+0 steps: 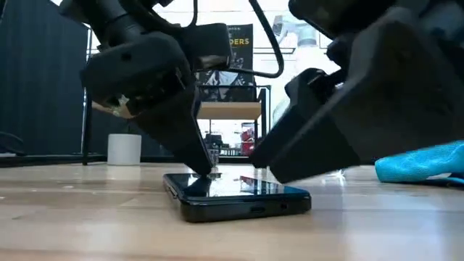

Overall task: Apply microfiber cloth
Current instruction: Wipe the front of the black cellphone with a blue microfiber cloth

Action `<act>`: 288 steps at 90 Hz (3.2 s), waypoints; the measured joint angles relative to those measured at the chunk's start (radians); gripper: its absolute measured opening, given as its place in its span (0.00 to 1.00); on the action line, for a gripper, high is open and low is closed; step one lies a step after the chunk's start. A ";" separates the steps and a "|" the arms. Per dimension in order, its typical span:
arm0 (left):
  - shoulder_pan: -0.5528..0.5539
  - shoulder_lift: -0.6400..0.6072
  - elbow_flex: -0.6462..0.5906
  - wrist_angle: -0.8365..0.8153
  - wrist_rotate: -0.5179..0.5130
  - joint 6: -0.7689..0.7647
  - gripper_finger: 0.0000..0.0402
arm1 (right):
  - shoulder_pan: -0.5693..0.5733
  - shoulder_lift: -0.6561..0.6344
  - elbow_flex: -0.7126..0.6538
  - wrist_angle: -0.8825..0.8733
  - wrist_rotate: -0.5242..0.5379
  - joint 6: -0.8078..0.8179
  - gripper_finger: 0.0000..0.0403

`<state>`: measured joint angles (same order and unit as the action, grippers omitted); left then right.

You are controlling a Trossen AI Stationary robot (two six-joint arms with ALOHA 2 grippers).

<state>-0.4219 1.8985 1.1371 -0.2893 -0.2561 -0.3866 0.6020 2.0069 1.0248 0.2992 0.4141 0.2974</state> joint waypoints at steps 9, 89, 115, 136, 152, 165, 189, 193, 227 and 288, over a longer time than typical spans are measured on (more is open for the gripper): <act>-0.009 -0.002 0.001 -0.017 -0.029 0.001 0.35 | -0.001 -0.002 0.001 -0.010 0.003 0.017 0.62; 0.011 0.004 0.001 -0.068 0.010 -0.040 0.35 | 0.020 -0.005 0.005 -0.240 0.146 0.008 0.62; 0.001 0.004 0.001 -0.056 0.020 -0.084 0.35 | 0.012 -0.054 0.000 -0.394 0.213 0.020 0.62; 0.022 0.004 0.001 -0.020 0.018 -0.114 0.35 | 0.033 -0.117 -0.001 -0.267 0.180 0.012 0.62; 0.059 0.002 0.001 0.013 0.020 -0.112 0.35 | 0.038 -0.045 -0.001 -0.083 0.139 -0.052 0.62; 0.059 -0.040 0.016 -0.056 0.020 -0.131 0.35 | 0.035 0.018 -0.002 -0.022 0.108 -0.045 0.62; -0.008 -0.048 0.001 -0.184 0.009 -0.132 0.35 | 0.006 0.048 0.000 -0.055 0.207 -0.052 0.62; -0.010 -0.034 -0.007 -0.170 0.005 -0.132 0.35 | 0.002 0.048 0.000 -0.067 0.207 -0.052 0.62; -0.012 0.013 -0.030 0.075 0.071 -0.163 0.35 | 0.002 -0.029 0.001 -0.337 0.247 -0.049 0.62; -0.029 -0.050 0.074 -0.062 0.118 -0.174 0.35 | 0.002 -0.423 -0.001 -0.997 0.018 0.264 0.62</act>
<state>-0.4507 1.8481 1.2106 -0.3513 -0.1383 -0.5609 0.6038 1.5838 1.0242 -0.6977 0.4325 0.5610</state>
